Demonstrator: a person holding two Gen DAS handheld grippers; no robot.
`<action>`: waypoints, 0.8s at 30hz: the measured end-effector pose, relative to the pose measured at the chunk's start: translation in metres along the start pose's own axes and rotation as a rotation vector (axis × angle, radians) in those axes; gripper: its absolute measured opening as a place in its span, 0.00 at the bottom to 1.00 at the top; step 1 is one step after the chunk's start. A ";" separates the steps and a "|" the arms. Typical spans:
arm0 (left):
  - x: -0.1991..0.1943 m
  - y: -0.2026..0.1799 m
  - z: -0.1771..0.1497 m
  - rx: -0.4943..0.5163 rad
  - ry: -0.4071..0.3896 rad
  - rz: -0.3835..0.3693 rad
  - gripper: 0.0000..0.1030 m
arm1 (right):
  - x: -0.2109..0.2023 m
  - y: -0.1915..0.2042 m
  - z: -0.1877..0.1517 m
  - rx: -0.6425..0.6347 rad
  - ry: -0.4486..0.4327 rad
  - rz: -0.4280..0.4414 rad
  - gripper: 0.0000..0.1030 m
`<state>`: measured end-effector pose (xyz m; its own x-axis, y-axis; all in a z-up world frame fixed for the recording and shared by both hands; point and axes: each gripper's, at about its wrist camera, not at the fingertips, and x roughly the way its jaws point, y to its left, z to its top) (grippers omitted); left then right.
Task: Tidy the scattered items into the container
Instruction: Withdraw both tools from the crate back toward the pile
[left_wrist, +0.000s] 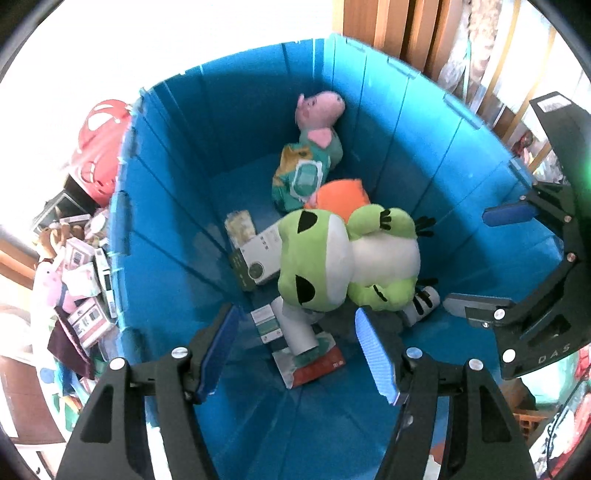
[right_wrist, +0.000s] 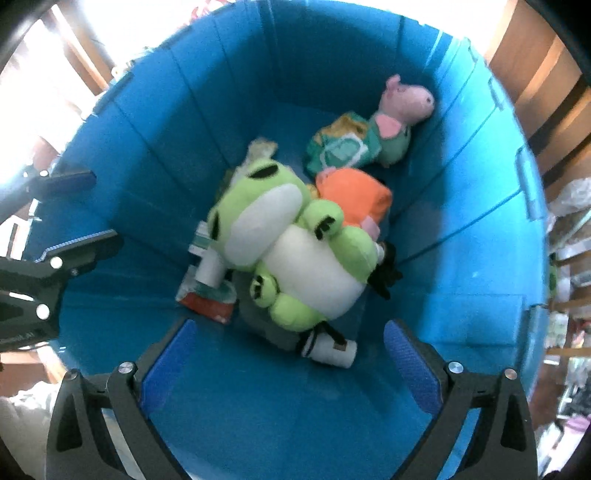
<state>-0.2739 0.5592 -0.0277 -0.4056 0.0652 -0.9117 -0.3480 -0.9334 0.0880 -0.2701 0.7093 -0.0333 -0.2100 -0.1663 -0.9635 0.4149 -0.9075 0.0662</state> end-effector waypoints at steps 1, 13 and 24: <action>-0.006 0.002 -0.003 -0.005 -0.014 0.003 0.63 | -0.006 0.004 0.000 -0.006 -0.016 0.003 0.99; -0.052 0.057 -0.042 -0.118 -0.120 0.079 0.63 | -0.035 0.078 0.018 -0.143 -0.102 0.008 0.99; -0.080 0.145 -0.099 -0.264 -0.167 0.160 0.63 | -0.034 0.172 0.056 -0.276 -0.141 0.048 0.99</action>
<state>-0.2080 0.3836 0.0188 -0.5775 -0.0530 -0.8146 -0.0466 -0.9941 0.0977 -0.2412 0.5377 0.0250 -0.2970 -0.2755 -0.9143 0.6478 -0.7616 0.0190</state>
